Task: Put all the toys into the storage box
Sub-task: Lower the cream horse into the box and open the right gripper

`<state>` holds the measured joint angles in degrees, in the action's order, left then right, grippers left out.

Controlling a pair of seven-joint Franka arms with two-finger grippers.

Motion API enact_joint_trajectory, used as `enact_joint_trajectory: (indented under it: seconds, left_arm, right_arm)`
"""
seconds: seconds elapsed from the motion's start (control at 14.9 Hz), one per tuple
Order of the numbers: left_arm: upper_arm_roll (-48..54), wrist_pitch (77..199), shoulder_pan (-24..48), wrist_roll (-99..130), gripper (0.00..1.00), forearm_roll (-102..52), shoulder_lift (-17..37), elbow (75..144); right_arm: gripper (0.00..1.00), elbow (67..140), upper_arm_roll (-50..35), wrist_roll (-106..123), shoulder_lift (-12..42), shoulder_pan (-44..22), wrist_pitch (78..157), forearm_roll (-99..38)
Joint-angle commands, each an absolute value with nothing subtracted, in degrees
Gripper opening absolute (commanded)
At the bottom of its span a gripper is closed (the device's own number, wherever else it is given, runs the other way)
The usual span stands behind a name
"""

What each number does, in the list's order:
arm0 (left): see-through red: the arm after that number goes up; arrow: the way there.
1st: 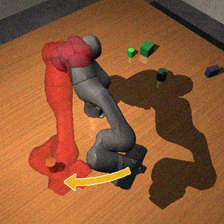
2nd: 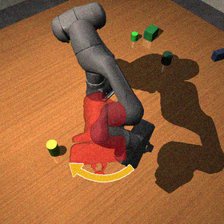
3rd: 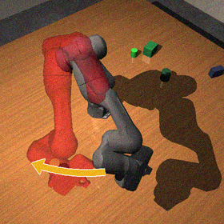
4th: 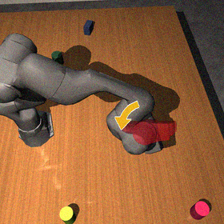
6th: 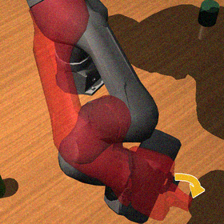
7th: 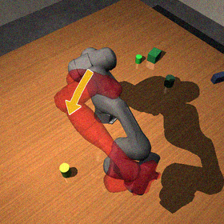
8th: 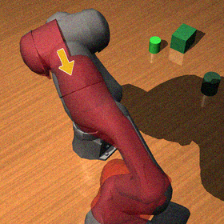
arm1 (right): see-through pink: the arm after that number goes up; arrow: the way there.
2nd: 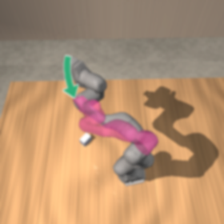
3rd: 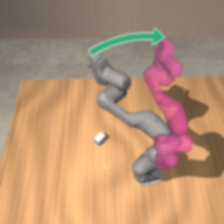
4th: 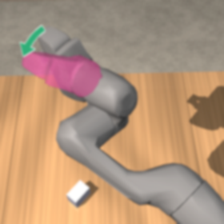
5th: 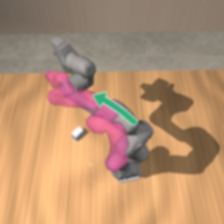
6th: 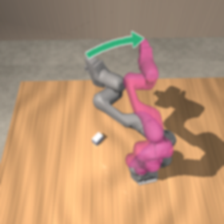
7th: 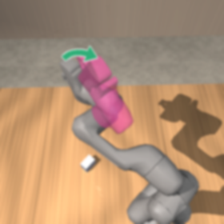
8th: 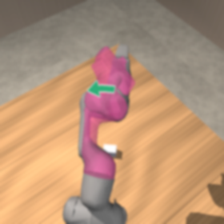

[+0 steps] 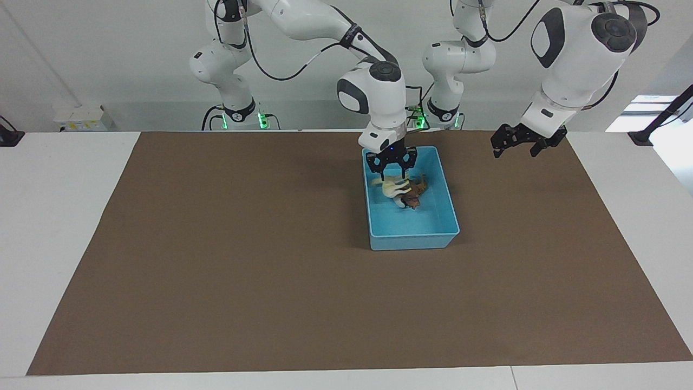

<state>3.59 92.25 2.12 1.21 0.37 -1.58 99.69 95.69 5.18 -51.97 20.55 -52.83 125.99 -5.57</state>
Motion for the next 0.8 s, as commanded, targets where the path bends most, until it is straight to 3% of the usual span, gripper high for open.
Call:
enact_joint_trajectory:
  seconds: [0.0,0.27,0.74]
  left_arm:
    - [3.9,93.3,2.2,0.3,1.00,1.0,-0.4,99.3]
    - [4.0,93.2,1.9,0.1,1.00,0.5,-1.3,99.8]
    - [4.0,93.7,2.0,0.2,1.00,0.4,-1.4,99.6]
  right_arm:
    - [1.00,89.9,5.9,-56.2,19.7,-50.9,118.4,-5.5]
    - [1.00,90.8,6.5,-47.9,14.6,-41.0,115.9,-4.5]
    - [1.00,90.8,6.4,-7.4,13.3,-19.5,112.1,-4.6]
